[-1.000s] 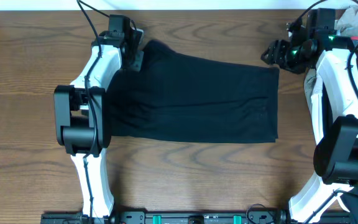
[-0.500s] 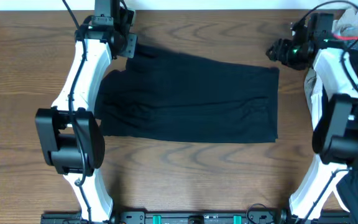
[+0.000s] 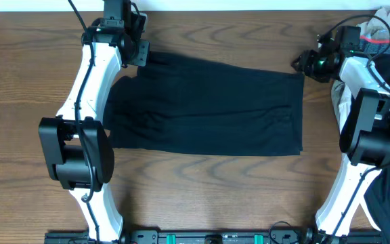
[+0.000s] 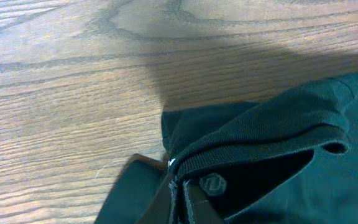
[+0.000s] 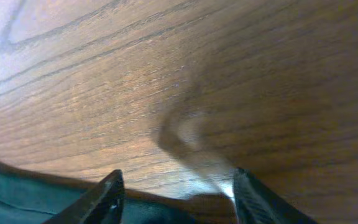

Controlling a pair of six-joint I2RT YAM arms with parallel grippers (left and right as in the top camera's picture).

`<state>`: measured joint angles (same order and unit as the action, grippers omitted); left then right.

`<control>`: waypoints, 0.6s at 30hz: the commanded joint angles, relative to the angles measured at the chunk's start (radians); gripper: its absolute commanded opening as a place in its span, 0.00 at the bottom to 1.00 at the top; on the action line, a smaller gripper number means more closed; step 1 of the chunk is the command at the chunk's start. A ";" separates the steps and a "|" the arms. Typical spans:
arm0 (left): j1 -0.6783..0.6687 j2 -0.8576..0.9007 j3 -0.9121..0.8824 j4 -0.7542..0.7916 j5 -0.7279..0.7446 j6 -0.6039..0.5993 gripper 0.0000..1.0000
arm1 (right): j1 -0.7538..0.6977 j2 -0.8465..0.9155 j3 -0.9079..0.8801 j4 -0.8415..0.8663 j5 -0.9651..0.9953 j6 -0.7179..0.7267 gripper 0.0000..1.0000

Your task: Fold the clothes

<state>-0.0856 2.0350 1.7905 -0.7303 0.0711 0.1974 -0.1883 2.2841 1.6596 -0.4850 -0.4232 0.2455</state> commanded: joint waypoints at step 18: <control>0.002 -0.114 0.010 -0.055 -0.030 -0.015 0.06 | 0.011 -0.019 0.005 -0.125 -0.037 -0.042 0.01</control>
<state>-0.0856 1.9759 1.7905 -0.7753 0.0700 0.1860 -0.1734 2.2940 1.6611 -0.5823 -0.4610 0.2256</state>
